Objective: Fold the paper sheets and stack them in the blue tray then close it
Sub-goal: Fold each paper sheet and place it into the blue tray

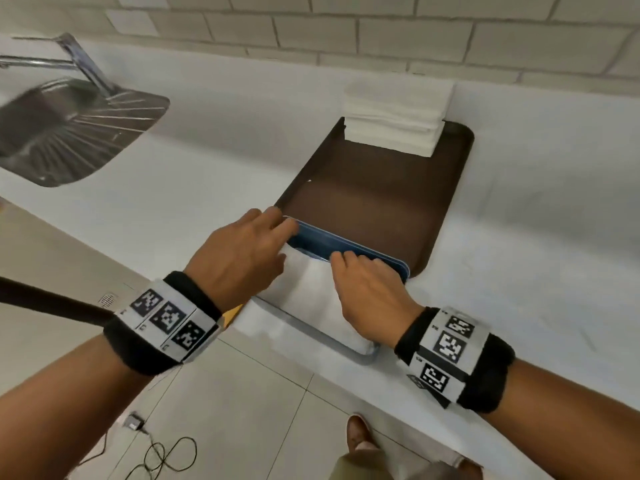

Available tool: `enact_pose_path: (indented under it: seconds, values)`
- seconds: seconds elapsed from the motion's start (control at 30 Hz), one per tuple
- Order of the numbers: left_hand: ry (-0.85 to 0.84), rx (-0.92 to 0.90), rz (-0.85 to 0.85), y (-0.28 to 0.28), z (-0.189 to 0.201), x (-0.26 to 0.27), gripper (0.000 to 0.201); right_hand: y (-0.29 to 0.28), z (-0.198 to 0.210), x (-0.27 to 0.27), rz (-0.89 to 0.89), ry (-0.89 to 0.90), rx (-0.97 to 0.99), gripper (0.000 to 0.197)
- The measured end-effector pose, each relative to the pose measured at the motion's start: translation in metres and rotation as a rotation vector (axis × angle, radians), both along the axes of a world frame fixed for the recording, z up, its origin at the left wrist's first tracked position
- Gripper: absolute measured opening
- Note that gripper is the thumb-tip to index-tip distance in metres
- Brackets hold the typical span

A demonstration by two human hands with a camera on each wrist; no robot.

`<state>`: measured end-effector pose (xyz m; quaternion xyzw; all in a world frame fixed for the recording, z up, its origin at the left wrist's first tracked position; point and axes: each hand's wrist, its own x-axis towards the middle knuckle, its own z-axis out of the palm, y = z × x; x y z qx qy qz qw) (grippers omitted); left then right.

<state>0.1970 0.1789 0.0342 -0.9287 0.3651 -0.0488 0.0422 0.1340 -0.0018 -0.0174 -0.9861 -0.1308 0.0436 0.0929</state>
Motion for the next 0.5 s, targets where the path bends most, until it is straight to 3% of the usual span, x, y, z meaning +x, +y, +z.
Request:
enact_pose_path:
  seconds: [0.1,0.2,0.3,0.4,0.43,0.5]
  values:
    - [0.184,0.135,-0.034,-0.016,-0.009,0.005,0.023,0.006,-0.002,-0.001,-0.018,0.031,-0.071,0.034]
    - [0.423,0.367,0.035,-0.027,-0.02,0.012,0.032,-0.001,0.007,-0.012,-0.007,0.027,-0.038,0.043]
    - [0.475,0.471,0.058,-0.03,-0.024,0.019,0.035,-0.033,0.034,-0.035,0.019,-0.002,0.174,0.039]
    - [0.441,0.651,0.004,-0.048,-0.006,0.015,0.028,-0.101,0.06,-0.076,-0.113,0.048,0.416,0.033]
    - [0.41,0.64,-0.011,-0.059,0.007,0.013,0.026,-0.132,0.063,-0.093,-0.195,0.064,0.448,0.032]
    - [0.389,0.423,-0.039,-0.091,0.04,0.004,0.016,-0.198,0.06,-0.133,-0.383,0.081,0.438,0.029]
